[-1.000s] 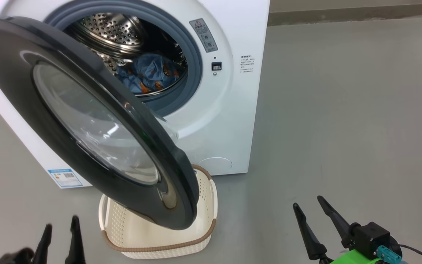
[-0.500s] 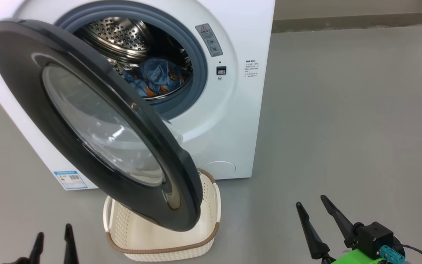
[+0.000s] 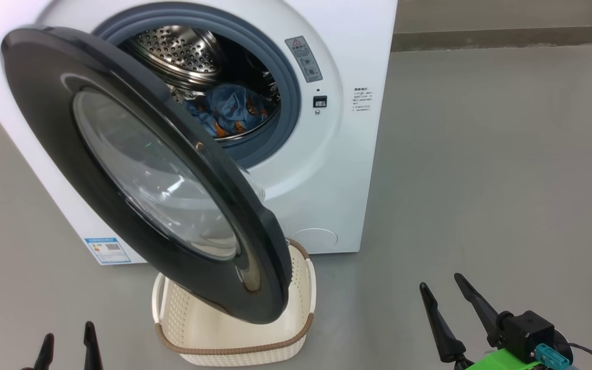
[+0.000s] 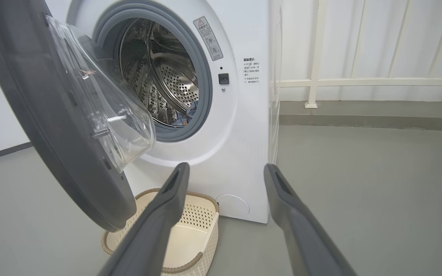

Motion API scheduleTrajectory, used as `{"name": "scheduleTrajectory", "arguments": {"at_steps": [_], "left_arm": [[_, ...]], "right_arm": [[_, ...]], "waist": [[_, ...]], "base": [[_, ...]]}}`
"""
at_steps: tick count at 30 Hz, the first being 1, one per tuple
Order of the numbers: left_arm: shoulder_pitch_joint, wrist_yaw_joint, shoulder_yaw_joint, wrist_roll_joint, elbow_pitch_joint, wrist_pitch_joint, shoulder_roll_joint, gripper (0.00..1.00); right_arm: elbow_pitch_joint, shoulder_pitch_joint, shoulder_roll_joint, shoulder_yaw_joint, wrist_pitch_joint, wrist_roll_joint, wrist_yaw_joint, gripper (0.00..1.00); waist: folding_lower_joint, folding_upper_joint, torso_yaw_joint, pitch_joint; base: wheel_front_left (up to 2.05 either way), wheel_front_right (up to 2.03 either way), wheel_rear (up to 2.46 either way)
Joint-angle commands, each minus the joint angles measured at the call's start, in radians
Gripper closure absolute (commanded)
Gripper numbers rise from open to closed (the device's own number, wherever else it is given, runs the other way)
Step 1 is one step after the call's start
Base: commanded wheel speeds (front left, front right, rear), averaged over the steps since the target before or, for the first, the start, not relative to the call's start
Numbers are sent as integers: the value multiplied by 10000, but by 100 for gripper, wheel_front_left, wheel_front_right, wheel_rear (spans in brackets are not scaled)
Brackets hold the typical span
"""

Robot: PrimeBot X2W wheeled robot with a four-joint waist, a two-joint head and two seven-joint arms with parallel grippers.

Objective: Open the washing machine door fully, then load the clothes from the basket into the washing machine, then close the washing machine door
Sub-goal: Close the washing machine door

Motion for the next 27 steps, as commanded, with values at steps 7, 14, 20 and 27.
{"name": "scheduleTrajectory", "arguments": {"at_steps": [7, 14, 20, 27], "left_arm": [[-256, -60, 221, 51, -144, -104, 105, 0], [-233, -65, 155, 176, -173, -104, 104, 0], [-211, -67, 16, 168, -213, -105, 103, 0], [-172, -68, -78, 225, -346, -105, 103, 0]], "right_arm": [[-186, -85, 25, 178, -48, -172, 62, 100], [-159, -107, 26, 197, -48, -160, 62, 100], [-173, -147, 60, 210, -48, -156, 62, 100], [-570, -369, 168, 93, -48, 20, 62, 100]], "waist": [[0, 0, 132, -5], [0, 0, 214, 1], [0, 0, 279, 9], [0, 0, 328, 60]], "base": [[0, 0, 0], [0, 0, 0], [0, 0, 0], [0, 0, 0]]}}
